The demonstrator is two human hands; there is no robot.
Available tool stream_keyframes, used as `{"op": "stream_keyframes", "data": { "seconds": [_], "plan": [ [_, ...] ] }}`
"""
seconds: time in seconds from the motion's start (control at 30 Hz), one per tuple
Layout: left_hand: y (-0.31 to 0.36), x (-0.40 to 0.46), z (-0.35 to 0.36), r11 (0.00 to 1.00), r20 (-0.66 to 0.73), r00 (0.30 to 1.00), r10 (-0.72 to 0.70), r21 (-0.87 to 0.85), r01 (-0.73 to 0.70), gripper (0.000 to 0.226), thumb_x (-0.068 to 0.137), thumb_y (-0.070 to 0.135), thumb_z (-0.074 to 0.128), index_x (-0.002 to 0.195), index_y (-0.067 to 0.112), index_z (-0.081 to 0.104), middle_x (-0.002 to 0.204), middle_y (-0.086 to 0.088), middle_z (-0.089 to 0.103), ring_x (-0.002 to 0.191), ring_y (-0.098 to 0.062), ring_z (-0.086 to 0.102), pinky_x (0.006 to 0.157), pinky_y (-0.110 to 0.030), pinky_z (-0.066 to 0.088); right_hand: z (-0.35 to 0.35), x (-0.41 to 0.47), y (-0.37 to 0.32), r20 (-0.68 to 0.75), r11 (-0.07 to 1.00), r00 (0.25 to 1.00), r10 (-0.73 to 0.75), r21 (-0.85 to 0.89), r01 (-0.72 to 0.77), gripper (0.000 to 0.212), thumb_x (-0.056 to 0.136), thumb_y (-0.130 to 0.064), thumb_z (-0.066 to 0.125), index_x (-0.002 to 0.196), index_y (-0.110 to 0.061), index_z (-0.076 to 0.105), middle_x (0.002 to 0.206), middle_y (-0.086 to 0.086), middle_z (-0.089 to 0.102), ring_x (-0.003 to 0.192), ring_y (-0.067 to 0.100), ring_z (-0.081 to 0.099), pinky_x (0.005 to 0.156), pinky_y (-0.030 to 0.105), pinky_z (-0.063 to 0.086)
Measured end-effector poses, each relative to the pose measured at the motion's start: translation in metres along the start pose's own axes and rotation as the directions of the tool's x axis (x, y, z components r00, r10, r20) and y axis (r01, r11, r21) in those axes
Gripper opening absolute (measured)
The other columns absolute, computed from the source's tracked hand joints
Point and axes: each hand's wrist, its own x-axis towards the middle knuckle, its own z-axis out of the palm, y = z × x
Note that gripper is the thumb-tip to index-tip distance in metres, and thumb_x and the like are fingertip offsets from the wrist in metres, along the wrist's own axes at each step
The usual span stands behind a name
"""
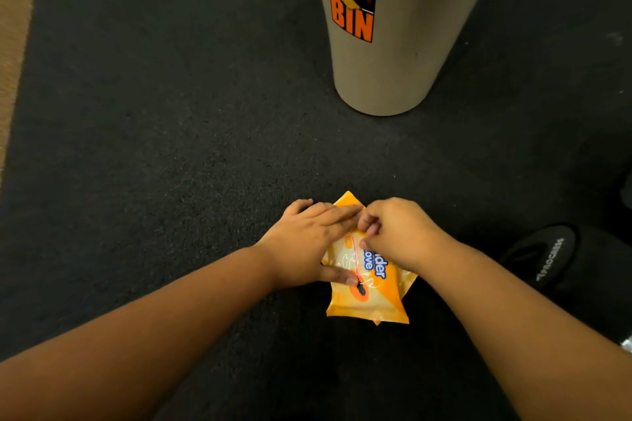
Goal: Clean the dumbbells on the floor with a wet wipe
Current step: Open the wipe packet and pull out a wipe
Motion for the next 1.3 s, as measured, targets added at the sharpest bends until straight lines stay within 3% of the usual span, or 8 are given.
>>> {"op": "stream_keyframes", "data": {
  "seconds": [0.13, 0.27, 0.4, 0.8, 0.97, 1.07, 1.2, 1.3],
  "plan": [
    [0.0, 0.0, 0.001, 1.0, 0.005, 1.0, -0.001, 0.012, 0.001, 0.1, 0.073, 0.085, 0.037, 0.153, 0.032, 0.007, 0.16, 0.015, 0.003, 0.143, -0.01, 0.012, 0.116, -0.04, 0.004, 0.001, 0.004, -0.002, 0.047, 0.996, 0.999, -0.006, -0.094, 0.01, 0.013, 0.092, -0.02, 0.062, 0.101, -0.02, 0.07, 0.106, 0.0, 0.065, 0.103, 0.019, 0.063, 0.088, 0.03, 0.05],
    [0.001, -0.001, 0.0, 1.0, 0.012, 1.0, 0.002, 0.022, -0.002, 0.097, 0.075, 0.083, 0.038, 0.152, 0.032, 0.008, 0.16, 0.014, 0.004, 0.144, -0.011, 0.013, 0.118, -0.042, 0.005, 0.01, 0.012, 0.001, -0.003, 0.984, 0.998, -0.06, -0.169, 0.059, 0.008, 0.092, -0.017, 0.058, 0.095, -0.02, 0.065, 0.105, -0.001, 0.05, 0.105, 0.021, 0.055, 0.072, 0.026, 0.041],
    [0.002, -0.001, 0.0, 0.999, 0.026, 1.0, -0.004, 0.041, 0.003, 0.096, 0.076, 0.082, 0.037, 0.152, 0.031, 0.008, 0.16, 0.014, 0.003, 0.144, -0.011, 0.012, 0.118, -0.042, 0.003, 0.016, -0.002, 0.007, -0.104, 0.963, 0.965, -0.243, -0.149, 0.226, 0.011, 0.094, -0.012, 0.052, 0.094, -0.015, 0.062, 0.103, 0.004, 0.057, 0.102, 0.021, 0.051, 0.083, 0.029, 0.039],
    [0.0, -0.006, 0.007, 0.99, 0.027, 1.0, 0.006, 0.142, -0.009, 0.092, 0.078, 0.083, 0.022, 0.152, 0.032, -0.002, 0.159, 0.017, -0.008, 0.145, -0.007, 0.01, 0.118, -0.043, 0.005, 0.027, -0.034, 0.023, -0.199, 0.9, 0.887, -0.416, -0.23, 0.37, 0.012, 0.097, -0.025, 0.047, 0.099, -0.032, 0.057, 0.104, -0.015, 0.054, 0.108, 0.008, 0.04, 0.099, 0.03, 0.029],
    [0.0, -0.008, 0.007, 0.989, 0.038, 0.999, 0.003, 0.149, -0.008, 0.091, 0.077, 0.083, 0.012, 0.15, 0.034, -0.01, 0.158, 0.018, -0.012, 0.145, -0.006, 0.005, 0.118, -0.044, 0.004, 0.036, -0.05, 0.03, -0.259, 0.873, 0.838, -0.48, -0.234, 0.428, 0.01, 0.089, -0.023, 0.054, 0.085, -0.031, 0.06, 0.085, -0.016, 0.054, 0.088, 0.002, 0.038, 0.079, 0.026, 0.036],
    [0.004, -0.008, 0.008, 0.988, 0.038, 0.999, -0.005, 0.155, -0.001, 0.089, 0.078, 0.079, 0.008, 0.15, 0.031, -0.014, 0.158, 0.015, -0.015, 0.146, -0.007, 0.003, 0.118, -0.044, 0.004, 0.042, -0.063, 0.033, -0.177, 0.852, 0.843, -0.508, -0.248, 0.461, 0.008, 0.09, -0.025, 0.058, 0.086, -0.031, 0.061, 0.087, -0.014, 0.057, 0.09, 0.007, 0.047, 0.079, 0.026, 0.039],
    [0.008, -0.011, 0.011, 0.986, 0.04, 0.999, -0.023, 0.164, 0.016, 0.09, 0.081, 0.077, 0.007, 0.151, 0.027, -0.016, 0.158, 0.01, -0.02, 0.147, -0.01, 0.0, 0.118, -0.045, 0.002, 0.044, -0.063, 0.027, -0.192, 0.926, 0.906, -0.378, -0.061, 0.373, 0.014, 0.096, -0.032, 0.053, 0.09, -0.026, 0.063, 0.085, -0.011, 0.06, 0.089, 0.009, 0.049, 0.081, 0.032, 0.045],
    [0.009, -0.01, 0.011, 0.989, 0.043, 0.999, -0.032, 0.146, 0.025, 0.092, 0.08, 0.08, 0.009, 0.15, 0.027, -0.016, 0.158, 0.011, -0.02, 0.147, -0.011, 0.0, 0.118, -0.047, 0.002, 0.038, -0.05, 0.017, -0.261, 0.976, 0.957, -0.123, 0.141, 0.164, 0.019, 0.097, -0.031, 0.049, 0.113, -0.028, 0.06, 0.086, -0.004, 0.067, 0.085, 0.014, 0.061, 0.077, 0.034, 0.05]
  ]
}}
